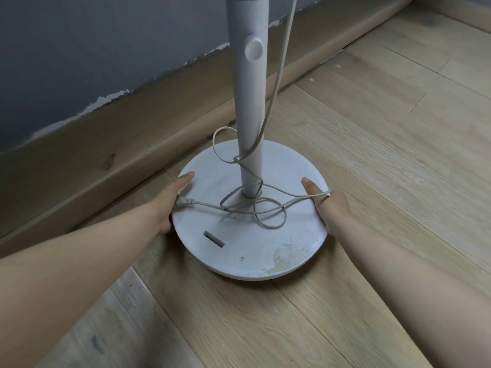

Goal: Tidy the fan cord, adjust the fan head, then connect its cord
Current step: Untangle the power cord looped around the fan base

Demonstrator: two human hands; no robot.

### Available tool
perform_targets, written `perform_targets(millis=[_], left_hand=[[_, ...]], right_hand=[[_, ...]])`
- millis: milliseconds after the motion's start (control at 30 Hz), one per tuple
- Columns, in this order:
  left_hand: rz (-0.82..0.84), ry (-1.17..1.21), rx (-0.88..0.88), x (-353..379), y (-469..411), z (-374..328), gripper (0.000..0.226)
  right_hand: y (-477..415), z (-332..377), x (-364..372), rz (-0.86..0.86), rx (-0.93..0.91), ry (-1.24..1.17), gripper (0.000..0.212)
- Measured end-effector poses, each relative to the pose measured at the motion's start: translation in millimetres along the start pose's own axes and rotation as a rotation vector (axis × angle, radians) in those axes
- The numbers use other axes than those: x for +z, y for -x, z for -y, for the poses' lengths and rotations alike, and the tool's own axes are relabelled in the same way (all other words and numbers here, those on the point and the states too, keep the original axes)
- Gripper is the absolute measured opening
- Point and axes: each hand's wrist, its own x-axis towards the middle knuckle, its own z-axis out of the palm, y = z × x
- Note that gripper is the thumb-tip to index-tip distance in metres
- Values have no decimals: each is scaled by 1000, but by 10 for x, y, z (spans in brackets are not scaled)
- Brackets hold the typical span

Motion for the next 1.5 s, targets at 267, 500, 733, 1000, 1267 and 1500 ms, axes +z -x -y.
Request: perform_targets(millis=[267,500,733,1000,1267,1500], left_hand=[[156,130,34,-148,111,95,87],[-387,-93,155,234,105,278,76],[-346,-275,40,177,14,-5,140],[-181,-200,93,-8,-33,153,114],[-366,-90,176,158,0,260,63],[-415,-139,214,168,25,174,67]], right_hand=[[13,-39,10,18,13,-7,45],[28,15,-16,7,36,-24,49],[94,-13,43,-18,25,-29,56],[87,-30,43,-13,22,-28,53],[97,-73,23,-37,-70,7,48],[120,-155,33,-34,-94,-31,50]])
